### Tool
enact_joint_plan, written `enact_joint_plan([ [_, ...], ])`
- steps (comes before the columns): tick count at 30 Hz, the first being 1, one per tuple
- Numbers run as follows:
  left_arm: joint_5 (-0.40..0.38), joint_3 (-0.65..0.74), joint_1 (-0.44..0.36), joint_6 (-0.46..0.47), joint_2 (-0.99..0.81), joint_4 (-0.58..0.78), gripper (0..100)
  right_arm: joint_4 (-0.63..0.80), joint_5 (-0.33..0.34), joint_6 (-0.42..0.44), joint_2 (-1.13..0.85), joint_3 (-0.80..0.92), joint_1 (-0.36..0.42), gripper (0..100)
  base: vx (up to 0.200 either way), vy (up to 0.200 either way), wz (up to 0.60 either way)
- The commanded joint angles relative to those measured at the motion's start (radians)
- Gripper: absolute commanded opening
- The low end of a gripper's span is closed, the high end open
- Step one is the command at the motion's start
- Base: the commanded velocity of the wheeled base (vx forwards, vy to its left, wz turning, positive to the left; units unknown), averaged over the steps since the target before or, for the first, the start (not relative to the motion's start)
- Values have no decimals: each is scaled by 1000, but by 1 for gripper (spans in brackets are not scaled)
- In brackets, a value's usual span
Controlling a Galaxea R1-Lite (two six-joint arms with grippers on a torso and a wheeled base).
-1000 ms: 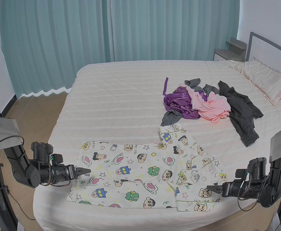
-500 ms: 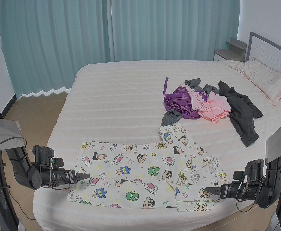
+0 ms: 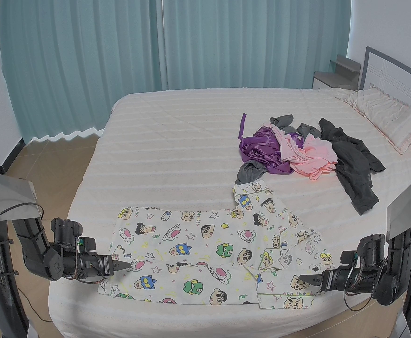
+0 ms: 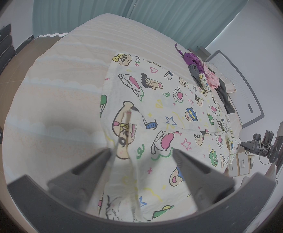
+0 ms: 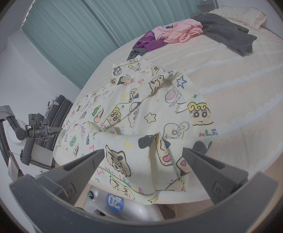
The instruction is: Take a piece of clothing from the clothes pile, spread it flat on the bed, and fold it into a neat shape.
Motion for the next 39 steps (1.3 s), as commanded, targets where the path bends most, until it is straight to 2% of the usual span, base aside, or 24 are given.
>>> enact_joint_plan([
  [1, 1, 8, 0, -1, 2, 0, 0, -34, -1, 6, 25, 18, -2, 100, 0, 0, 0],
  [11, 2, 33, 33, 1, 0, 0, 0, -44, 2, 7, 33, -5, -1, 100, 0, 0, 0],
  [16, 2, 43, 35, 2, 3, -6, 0, -44, 42, -8, 44, -42, -2, 100, 0, 0, 0],
  [22, 1, 43, 36, 1, 6, -18, 0, -44, 73, -45, 27, -59, -15, 100, 0, 0, 0],
  [25, 1, 43, 36, 1, 6, -20, 0, -42, 114, -68, 39, -64, -11, 100, 0, 0, 0],
  [30, 1, 45, 36, 1, 6, -20, 0, -44, 134, -163, 105, -77, -11, 100, 0, 0, 0],
  [31, 1, 45, 36, 1, 6, -20, 0, -44, 137, -174, 114, -79, -13, 0, 0, 0, 0],
  [39, 2, 56, 36, 4, 3, -20, 0, -44, 145, -171, 125, -120, -19, 0, 0, 0, 0],
])
